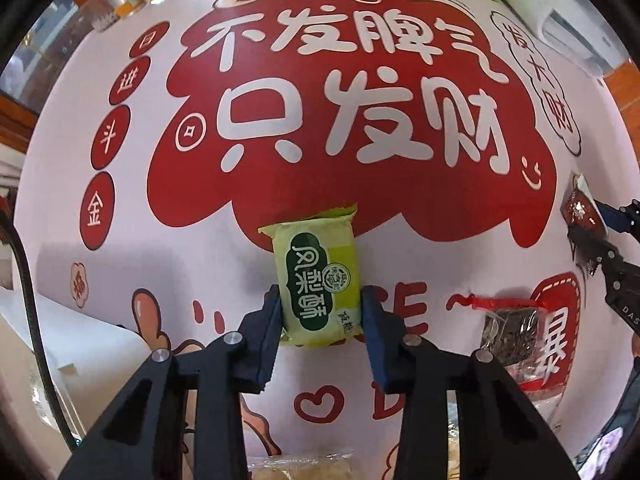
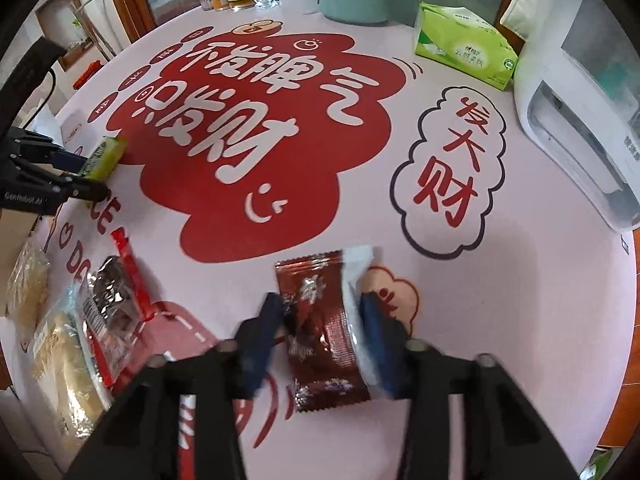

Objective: Organize snacks
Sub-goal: 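Grasp the green packet with the left tool while the right tool grasps the dark red packet, then carry both held packets into the white tray and release them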

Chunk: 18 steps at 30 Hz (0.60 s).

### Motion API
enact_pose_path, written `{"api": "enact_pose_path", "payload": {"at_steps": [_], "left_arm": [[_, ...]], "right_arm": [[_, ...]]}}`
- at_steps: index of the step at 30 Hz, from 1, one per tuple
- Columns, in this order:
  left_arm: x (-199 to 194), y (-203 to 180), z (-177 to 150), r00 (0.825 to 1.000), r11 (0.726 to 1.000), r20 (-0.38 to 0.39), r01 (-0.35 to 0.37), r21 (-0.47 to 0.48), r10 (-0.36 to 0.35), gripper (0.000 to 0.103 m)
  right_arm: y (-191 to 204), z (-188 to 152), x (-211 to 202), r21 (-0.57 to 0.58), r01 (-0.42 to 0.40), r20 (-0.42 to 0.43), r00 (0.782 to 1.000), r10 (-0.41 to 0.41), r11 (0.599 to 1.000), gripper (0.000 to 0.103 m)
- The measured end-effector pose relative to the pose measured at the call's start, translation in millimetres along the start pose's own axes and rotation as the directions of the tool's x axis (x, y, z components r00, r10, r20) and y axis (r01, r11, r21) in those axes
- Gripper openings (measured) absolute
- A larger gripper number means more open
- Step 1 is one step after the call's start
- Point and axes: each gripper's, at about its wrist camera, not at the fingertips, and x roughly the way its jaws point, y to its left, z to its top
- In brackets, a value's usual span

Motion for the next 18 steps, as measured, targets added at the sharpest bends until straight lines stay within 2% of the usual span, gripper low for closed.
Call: {"api": "enact_pose_path", "payload": {"at_steps": [2,7,13,16,18], "left_arm": [[0,-2,-4,1.0,1.0,0.008,-0.001,0.005,0.001,0.035],[-17,-10,-28,0.999,1.0,0.034,0.014,0.014,-0.014,0.035],[-90,-21,-94,0.985,0.994,0.167,0.028,0.104,-0.045,0.035],[-131,-8,-129,0.97,0.992,0.239,0.014,0.129,-0.044,0.035],[-149,7,-150,0.962,0.994,0.27,-0.002,0.113,-0.029,0.035]], "right_arm": [[4,-2,-1,0.007,0.019,-0.001,1.0,-0.019,1.0,0.034],[18,-16,-10,0.045,0.055,-0.009,0.998,-0.055,0.997,0.032],[46,-51,-39,0.129,0.037,0.049,0.998,-0.044,0.991,0.032],[76,-61,-62,0.135,0.005,0.096,0.995,-0.018,0.991,0.031],[102,-63,-79,0.112,-0.036,0.134,0.991,0.021,0.993,0.031]]}}
